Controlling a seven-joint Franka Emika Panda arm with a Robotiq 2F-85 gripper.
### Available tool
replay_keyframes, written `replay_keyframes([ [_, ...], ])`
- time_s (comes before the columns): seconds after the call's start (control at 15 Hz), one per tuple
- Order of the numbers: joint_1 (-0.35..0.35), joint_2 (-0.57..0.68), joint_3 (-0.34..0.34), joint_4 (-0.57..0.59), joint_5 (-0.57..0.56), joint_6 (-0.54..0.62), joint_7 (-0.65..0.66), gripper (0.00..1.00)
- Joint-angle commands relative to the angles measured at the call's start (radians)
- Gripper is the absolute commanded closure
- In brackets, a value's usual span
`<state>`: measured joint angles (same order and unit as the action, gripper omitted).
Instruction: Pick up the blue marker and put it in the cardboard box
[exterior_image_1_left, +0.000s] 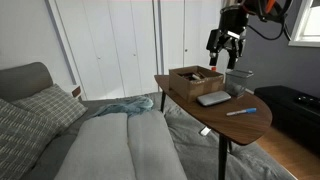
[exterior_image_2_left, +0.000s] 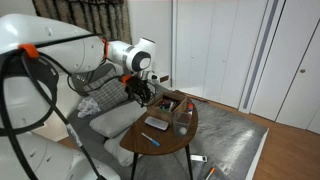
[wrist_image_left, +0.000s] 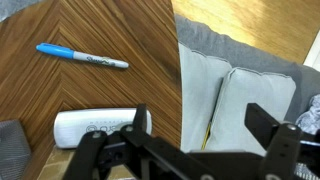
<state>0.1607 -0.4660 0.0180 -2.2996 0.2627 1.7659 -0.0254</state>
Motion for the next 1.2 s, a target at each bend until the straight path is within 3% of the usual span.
replay_keyframes([
  [0.0,-0.022,0.000,0.018,0.003,0.007,-0.005,-0.007,0.00],
  [0.33,-0.021,0.000,0.017,0.003,0.007,-0.005,-0.007,0.00],
  [0.4,-0.030,-0.016,0.026,-0.015,-0.044,-0.004,-0.021,0.00],
  [0.67,-0.046,-0.113,0.003,-0.182,-0.244,-0.014,-0.207,0.00],
  [1.0,-0.040,-0.156,-0.067,-0.366,-0.407,0.109,-0.473,0.00],
  [1.07,-0.047,-0.154,-0.094,-0.385,-0.401,0.164,-0.488,0.00],
  [1.13,-0.037,-0.119,-0.063,-0.326,-0.372,0.089,-0.421,0.00],
])
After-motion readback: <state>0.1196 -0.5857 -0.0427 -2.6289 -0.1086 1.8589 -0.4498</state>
